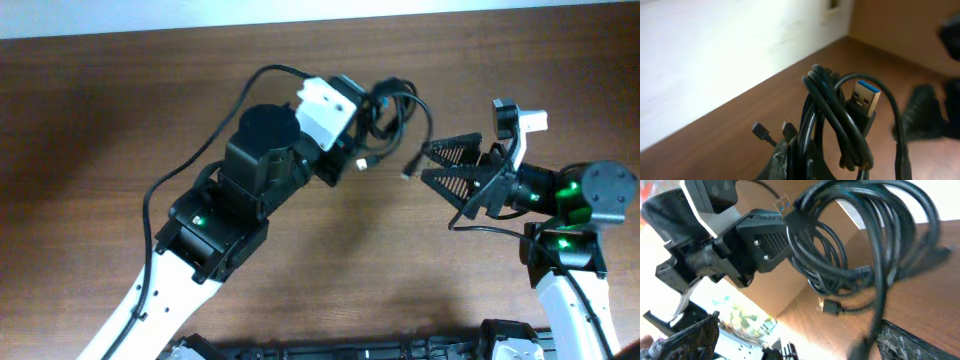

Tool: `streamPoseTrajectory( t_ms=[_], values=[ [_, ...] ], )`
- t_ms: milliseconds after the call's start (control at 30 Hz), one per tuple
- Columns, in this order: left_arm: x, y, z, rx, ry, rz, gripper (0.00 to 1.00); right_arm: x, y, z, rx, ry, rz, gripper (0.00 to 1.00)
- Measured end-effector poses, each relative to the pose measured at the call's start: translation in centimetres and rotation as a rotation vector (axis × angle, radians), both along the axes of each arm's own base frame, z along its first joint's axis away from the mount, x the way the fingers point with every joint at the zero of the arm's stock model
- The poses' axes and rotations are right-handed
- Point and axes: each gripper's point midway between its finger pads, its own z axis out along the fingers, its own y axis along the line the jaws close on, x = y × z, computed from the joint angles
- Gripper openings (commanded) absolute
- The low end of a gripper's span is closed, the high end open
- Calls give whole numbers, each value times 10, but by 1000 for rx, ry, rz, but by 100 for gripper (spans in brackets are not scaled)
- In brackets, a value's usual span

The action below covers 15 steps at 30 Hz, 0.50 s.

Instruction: Untangle cables

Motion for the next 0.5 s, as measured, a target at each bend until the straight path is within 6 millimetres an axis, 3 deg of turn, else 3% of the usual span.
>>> streamPoseTrajectory(
  t_ms=[233,500],
  values=[
    [12,16,1,-102,73,163,0,22,-9,-17,43,161,-127,98],
    [14,13,10,-254,138,212,0,35,-17,-26,55,227,-217,98]
  ],
)
